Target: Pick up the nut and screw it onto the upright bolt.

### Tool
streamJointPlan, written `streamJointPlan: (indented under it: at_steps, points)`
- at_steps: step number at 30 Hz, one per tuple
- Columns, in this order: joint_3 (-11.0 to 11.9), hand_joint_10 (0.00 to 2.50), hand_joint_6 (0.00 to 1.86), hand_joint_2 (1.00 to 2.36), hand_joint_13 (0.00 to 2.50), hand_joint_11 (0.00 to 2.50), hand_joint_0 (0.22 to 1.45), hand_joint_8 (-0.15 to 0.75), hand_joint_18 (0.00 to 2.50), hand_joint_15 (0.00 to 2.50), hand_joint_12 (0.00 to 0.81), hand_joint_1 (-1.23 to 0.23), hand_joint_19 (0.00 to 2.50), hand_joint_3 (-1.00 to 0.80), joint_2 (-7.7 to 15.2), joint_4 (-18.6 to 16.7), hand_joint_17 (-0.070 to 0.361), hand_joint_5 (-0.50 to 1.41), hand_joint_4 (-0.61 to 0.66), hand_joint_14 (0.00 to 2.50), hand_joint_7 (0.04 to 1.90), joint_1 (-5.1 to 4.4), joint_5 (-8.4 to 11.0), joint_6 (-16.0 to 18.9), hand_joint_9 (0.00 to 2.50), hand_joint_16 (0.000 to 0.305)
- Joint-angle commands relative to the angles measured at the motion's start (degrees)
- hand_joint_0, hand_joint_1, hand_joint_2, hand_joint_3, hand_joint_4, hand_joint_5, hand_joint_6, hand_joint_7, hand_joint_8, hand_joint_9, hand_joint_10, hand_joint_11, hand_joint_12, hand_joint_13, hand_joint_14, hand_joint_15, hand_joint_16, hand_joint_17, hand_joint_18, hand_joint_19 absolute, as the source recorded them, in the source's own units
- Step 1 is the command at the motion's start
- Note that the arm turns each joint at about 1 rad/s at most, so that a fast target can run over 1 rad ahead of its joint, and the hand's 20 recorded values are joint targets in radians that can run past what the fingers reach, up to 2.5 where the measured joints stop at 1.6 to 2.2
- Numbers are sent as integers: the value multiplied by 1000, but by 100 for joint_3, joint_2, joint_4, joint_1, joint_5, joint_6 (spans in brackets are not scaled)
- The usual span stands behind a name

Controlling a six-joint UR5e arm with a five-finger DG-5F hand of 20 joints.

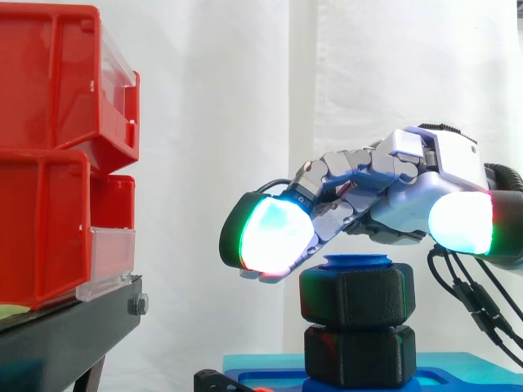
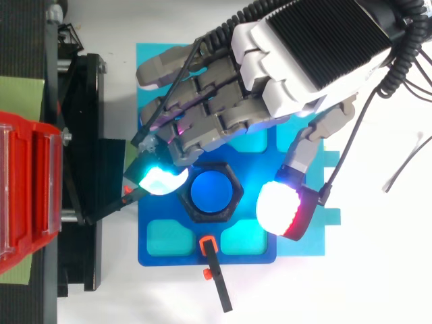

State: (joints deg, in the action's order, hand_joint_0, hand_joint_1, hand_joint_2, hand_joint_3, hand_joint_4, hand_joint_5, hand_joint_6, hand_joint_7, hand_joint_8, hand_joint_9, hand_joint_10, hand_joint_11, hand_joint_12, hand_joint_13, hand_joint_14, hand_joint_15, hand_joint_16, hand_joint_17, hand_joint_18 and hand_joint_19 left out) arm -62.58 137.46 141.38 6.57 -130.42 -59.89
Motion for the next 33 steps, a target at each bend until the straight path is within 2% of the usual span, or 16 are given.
streamJointPlan:
  at_steps: [1, 21, 33]
  points:
    - [-9, 0, 502, 1000, 589, 0, 467, 309, 283, 0, 401, -408, 0, -500, 0, 4, 150, -131, 221, 0, 649, 2, -1, -6, 727, 67]
    - [-9, 0, 502, 1000, 616, 0, 472, 317, 307, 0, 402, -408, 0, -500, 9, 13, 146, -119, 241, 0, 682, 11, 8, -41, 760, 65]
    - [-17, 0, 502, 1000, 628, 0, 474, 318, 327, 0, 402, -406, 0, -500, 97, -5, 145, -115, 245, 0, 690, 29, 16, -23, 773, 65]
